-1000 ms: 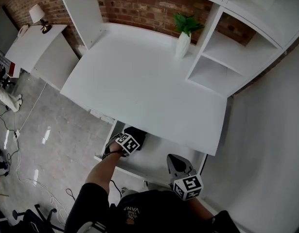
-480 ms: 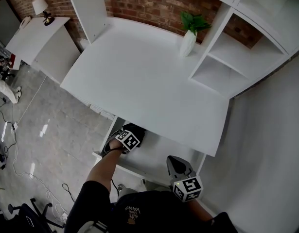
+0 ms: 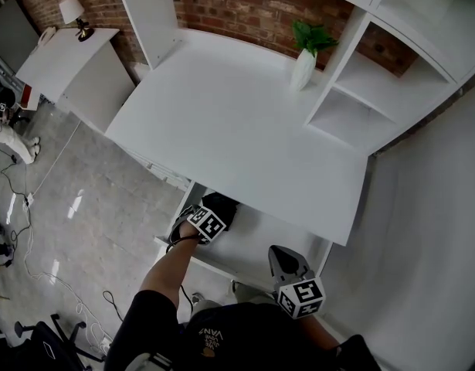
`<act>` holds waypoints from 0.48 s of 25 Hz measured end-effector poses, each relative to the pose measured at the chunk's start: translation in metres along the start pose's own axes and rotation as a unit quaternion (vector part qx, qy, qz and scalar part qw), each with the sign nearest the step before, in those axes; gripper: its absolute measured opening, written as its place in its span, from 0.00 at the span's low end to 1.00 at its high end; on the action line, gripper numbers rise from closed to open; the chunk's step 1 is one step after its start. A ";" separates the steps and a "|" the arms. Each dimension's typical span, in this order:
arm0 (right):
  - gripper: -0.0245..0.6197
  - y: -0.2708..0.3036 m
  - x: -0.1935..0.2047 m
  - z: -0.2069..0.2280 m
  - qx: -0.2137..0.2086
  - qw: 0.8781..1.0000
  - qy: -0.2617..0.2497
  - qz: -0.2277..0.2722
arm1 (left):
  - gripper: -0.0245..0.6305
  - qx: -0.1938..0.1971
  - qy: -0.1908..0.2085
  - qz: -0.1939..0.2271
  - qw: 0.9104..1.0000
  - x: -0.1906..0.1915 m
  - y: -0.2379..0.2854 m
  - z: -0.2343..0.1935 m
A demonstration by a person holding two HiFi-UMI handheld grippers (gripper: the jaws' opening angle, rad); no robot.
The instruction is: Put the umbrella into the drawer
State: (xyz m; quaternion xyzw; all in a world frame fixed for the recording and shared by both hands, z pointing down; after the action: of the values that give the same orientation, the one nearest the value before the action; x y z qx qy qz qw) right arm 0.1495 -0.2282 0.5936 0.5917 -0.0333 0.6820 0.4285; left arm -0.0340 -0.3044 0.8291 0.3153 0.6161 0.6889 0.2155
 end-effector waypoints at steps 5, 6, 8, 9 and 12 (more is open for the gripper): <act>0.03 0.000 -0.002 -0.016 -0.004 1.000 -0.003 0.006 | 0.51 -0.003 -0.002 0.039 0.999 -0.003 -0.024 0.001; 0.03 0.000 -0.002 -0.019 -0.005 1.000 -0.003 0.007 | 0.51 -0.005 -0.001 0.047 0.999 -0.004 -0.029 0.001; 0.03 -0.001 -0.002 -0.025 -0.004 1.000 -0.003 0.010 | 0.51 -0.010 0.004 0.062 0.998 -0.005 -0.039 -0.001; 0.03 -0.002 -0.003 -0.028 -0.003 1.000 -0.003 0.013 | 0.51 -0.013 0.006 0.069 0.997 -0.006 -0.044 -0.001; 0.03 -0.005 -0.004 -0.037 0.000 1.000 -0.005 0.020 | 0.51 -0.021 0.006 0.097 0.995 -0.008 -0.063 -0.004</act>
State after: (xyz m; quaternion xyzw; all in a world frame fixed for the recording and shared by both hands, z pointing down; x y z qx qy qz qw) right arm 0.1238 -0.2069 0.5765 0.5945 -0.0466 0.6874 0.4146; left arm -0.0365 -0.3032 0.7658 0.3651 0.5694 0.7211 0.1502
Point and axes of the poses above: the fingertips, and each gripper's own axes: y forward along the fingers, z to its right, x out of its underside, the point moved 1 cm from there along -y, backward along the fingers, and after that the axes turned 4 degrees about -x, right-handed, at the moved point
